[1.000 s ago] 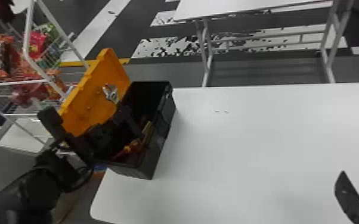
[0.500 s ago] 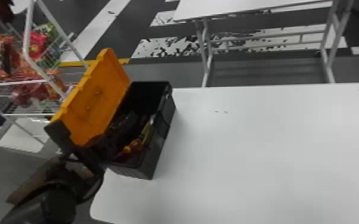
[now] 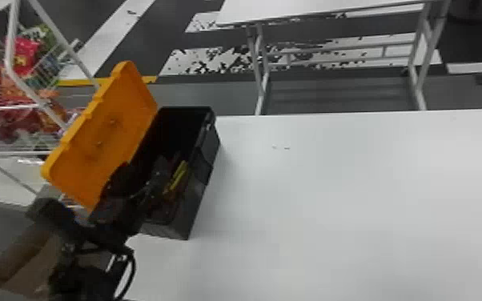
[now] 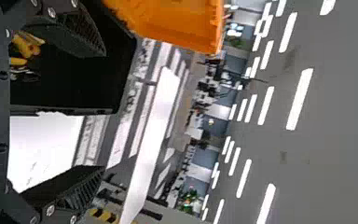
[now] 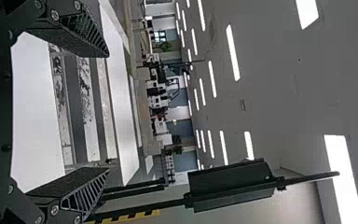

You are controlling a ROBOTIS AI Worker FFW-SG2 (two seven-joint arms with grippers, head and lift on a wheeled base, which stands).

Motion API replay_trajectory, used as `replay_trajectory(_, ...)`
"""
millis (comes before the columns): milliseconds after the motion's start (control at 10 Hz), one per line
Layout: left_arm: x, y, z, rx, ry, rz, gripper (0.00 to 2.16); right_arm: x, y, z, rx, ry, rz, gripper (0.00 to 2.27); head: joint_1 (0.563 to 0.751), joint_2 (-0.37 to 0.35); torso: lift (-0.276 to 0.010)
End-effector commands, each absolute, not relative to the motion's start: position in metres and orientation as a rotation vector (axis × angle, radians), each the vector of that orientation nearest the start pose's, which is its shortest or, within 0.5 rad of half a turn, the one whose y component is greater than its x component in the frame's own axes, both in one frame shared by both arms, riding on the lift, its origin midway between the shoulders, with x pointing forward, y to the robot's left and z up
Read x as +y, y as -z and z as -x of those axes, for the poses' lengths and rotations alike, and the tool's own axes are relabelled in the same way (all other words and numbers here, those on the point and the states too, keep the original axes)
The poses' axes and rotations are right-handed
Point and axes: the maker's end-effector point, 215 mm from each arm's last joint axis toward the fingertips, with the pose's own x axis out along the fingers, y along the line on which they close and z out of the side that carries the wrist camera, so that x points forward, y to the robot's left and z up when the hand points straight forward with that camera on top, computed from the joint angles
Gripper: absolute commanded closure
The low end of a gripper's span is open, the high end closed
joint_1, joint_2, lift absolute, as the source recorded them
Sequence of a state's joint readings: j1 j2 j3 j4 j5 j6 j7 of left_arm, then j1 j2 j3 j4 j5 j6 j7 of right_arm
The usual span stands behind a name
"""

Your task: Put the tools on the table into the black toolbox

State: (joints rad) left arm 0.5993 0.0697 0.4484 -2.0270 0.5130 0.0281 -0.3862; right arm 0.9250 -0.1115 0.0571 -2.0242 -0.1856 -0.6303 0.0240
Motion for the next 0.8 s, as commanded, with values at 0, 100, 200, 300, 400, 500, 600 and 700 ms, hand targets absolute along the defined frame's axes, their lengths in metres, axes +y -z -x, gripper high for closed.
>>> replay_trajectory(0,0.378,0.315,-0.360,-0.099,0.006,0.156,0.04,-0.225,0.329,-0.290,-0.123,-0.060,-0.141,0.16,0.695,0.280,-0.075)
replay_trajectory(100,0.365,0.320,-0.345,-0.114,0.008,0.134,0.04,-0.220,0.341,-0.291,-0.091,-0.075,-0.141,0.16,0.695,0.282,-0.075)
replay_trajectory(200,0.351,0.324,-0.333,-0.140,0.005,0.109,0.04,-0.219,0.350,-0.292,-0.065,-0.078,-0.142,0.16,0.695,0.275,-0.075)
replay_trajectory(300,0.339,0.330,-0.325,-0.159,-0.010,0.089,0.04,-0.218,0.360,-0.293,-0.039,-0.080,-0.139,0.16,0.695,0.269,-0.075)
replay_trajectory(400,0.322,0.327,-0.315,-0.210,-0.027,0.054,0.04,-0.217,0.368,-0.293,-0.016,-0.081,-0.139,0.16,0.695,0.253,-0.075)
replay_trajectory(500,0.305,0.327,-0.305,-0.242,-0.018,0.031,0.04,-0.217,0.370,-0.293,-0.009,-0.082,-0.139,0.16,0.695,0.237,-0.075)
replay_trajectory(600,0.295,0.335,-0.301,-0.227,-0.023,0.042,0.04,-0.212,0.372,-0.291,-0.004,-0.088,-0.148,0.16,0.695,0.206,-0.075)
replay_trajectory(700,0.287,0.332,-0.294,-0.246,-0.057,0.049,0.04,-0.202,0.370,-0.290,-0.008,-0.093,-0.169,0.16,0.695,0.190,-0.075)
